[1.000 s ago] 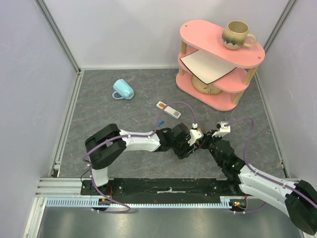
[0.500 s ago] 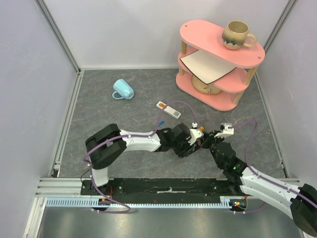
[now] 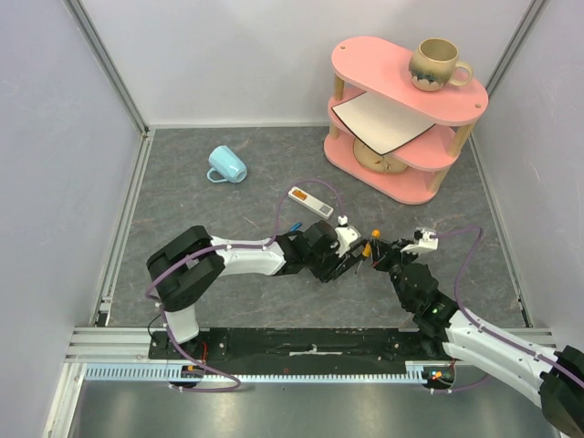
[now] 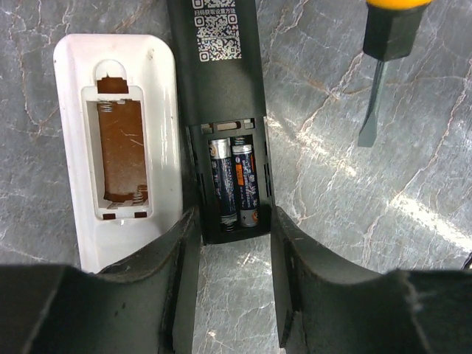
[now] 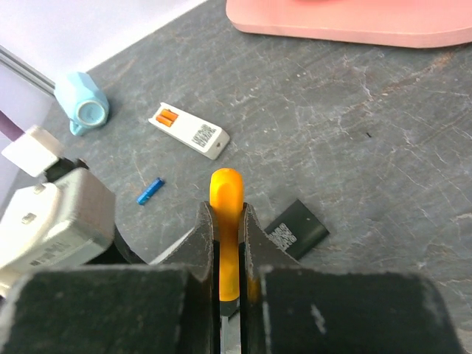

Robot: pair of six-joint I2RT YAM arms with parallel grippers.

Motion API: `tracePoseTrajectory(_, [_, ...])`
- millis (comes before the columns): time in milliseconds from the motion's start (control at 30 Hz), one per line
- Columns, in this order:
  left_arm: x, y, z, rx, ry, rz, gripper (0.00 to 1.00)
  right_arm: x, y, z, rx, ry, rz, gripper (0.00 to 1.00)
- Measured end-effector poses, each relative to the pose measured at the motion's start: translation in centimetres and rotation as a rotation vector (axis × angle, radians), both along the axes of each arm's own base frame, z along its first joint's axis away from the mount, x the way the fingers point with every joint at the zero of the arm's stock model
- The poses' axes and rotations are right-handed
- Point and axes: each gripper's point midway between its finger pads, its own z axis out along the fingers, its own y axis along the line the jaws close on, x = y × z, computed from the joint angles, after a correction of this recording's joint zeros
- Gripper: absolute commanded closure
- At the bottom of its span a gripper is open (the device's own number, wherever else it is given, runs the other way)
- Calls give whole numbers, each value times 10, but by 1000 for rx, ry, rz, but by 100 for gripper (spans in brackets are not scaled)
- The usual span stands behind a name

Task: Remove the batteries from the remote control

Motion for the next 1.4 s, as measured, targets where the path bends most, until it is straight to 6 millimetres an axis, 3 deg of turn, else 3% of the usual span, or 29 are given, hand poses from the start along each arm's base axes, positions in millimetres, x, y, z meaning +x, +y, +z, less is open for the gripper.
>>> tracePoseTrajectory(33, [0,0,0,0,-3,2,51,1,1,4,13,-11,0,100])
tracePoseTrajectory(67, [0,0,0,-2,-4,3,45,2,2,8,26,-23,0,100])
tracePoseTrajectory(167, [0,4,0,-1,-9,13,34,5,5,16,56,-52,-2,100])
tracePoseTrajectory(433, [0,11,1,-2,-6,27,33,15,11,8,59,-45,-23,100])
tracePoseTrajectory(667, [-6,27,8,-43,26,27,25,17,20,7,86,-47,5,100])
tracePoseTrajectory(900, [11,32,66,-374,110,16,25,12,36,11,125,-44,92,100])
tracePoseTrajectory(1100, [-14,13,98,-545,181,-136,26,4,62,-1,147,-2,218,100])
tracePoseTrajectory(1233, [-23,8,98,-570,233,-186,28,0,77,-10,159,28,280,100])
tracePoseTrajectory(1400, [-22,6,81,-536,279,-170,30,-1,88,-5,181,22,323,100])
